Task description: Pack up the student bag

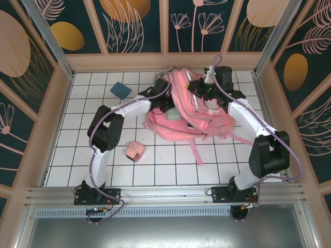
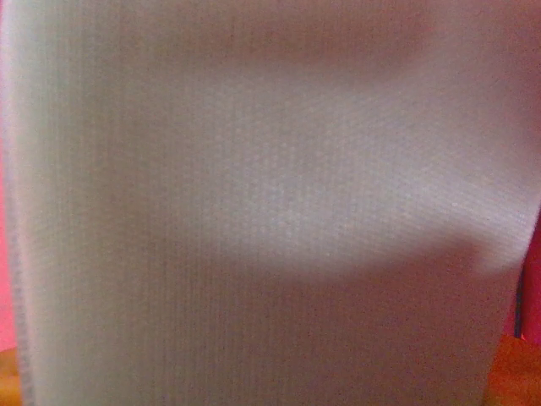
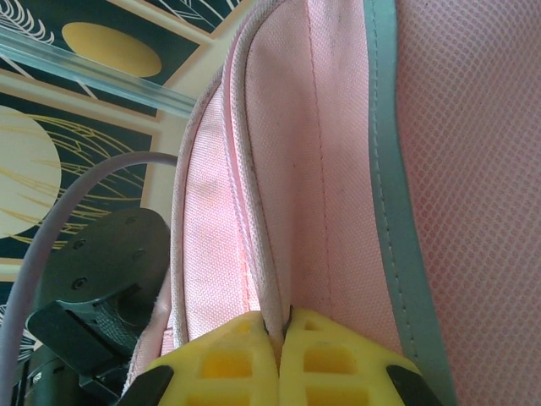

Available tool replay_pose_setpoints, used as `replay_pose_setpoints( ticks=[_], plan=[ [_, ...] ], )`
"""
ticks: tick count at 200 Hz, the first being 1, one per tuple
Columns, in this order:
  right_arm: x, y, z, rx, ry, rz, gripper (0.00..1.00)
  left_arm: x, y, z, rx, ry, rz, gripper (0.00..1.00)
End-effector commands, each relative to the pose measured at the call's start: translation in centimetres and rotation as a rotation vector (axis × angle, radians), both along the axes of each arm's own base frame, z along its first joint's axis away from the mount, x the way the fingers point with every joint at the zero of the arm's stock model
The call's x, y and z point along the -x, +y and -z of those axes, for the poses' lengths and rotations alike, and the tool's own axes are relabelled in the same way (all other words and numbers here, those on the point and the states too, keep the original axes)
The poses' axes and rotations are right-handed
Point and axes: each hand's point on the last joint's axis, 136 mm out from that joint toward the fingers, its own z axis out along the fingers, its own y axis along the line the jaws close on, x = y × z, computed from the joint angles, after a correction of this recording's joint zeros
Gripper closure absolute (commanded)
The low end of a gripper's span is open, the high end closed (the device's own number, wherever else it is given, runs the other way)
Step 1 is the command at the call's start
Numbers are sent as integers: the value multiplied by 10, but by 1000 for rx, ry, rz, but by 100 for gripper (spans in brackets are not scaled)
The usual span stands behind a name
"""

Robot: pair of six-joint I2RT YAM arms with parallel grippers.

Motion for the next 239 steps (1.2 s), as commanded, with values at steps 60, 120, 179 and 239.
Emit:
replay_pose_setpoints(
  ticks=[60, 120, 179, 239],
  plan=[
    [10, 5, -74, -93, -195, -34, 100, 26, -32, 19, -42, 38, 25, 10],
    [12, 3, -68, -88, -190, -27, 100, 23, -20, -18, -56, -28, 16, 1],
    [12, 1, -61, -75, -178, -20, 100, 21, 23, -47, -111, -72, -34, 1],
    [9, 2, -52, -65, -171, -23, 100, 41, 103, -74, -233, -137, -109, 2]
  ],
)
